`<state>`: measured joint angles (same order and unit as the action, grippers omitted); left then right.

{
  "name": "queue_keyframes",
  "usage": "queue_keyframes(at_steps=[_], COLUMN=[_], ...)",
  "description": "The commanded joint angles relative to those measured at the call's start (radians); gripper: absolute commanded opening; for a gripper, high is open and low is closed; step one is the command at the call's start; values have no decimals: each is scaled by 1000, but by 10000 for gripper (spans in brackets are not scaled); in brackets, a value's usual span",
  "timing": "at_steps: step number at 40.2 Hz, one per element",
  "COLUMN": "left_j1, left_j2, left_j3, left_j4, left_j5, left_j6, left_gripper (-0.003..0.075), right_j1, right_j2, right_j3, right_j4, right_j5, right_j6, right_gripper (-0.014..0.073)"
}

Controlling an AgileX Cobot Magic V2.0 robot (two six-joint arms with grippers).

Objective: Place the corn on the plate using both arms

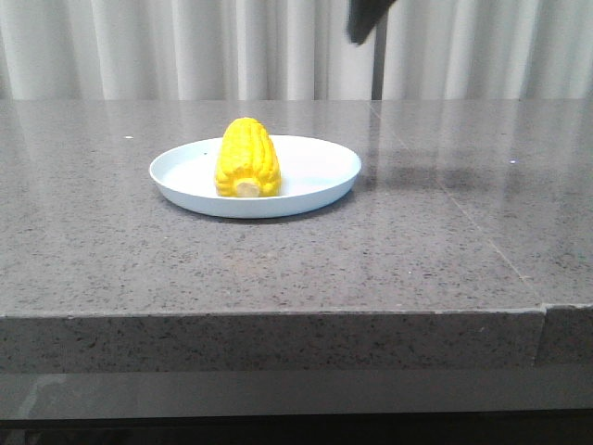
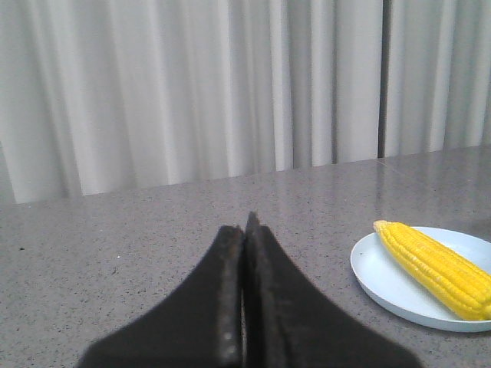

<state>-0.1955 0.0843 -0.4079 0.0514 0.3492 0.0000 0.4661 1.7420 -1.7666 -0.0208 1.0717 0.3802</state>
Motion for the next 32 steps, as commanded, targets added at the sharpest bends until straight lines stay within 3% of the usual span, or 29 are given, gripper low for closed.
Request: queue_keyframes(at_steps=[1,14,32], left_j1=[-8,-8,-8], left_j2=[13,13,13], left_j3=[-24,-24,-24], left_j4=[-2,-2,-2], left_j5=[-89,-89,-89], left_j6=[5,5,5], left_gripper=[-20,-20,-20], right_j1=[-76,-281,-287], right_j2=[-86,-339,-905], right_j3=[-1,407,986], right_j4=[-21,-25,-157], right_j5=[11,-110,-463], right_j6=[-45,-88,-88], right_gripper=[-116,-116,-122])
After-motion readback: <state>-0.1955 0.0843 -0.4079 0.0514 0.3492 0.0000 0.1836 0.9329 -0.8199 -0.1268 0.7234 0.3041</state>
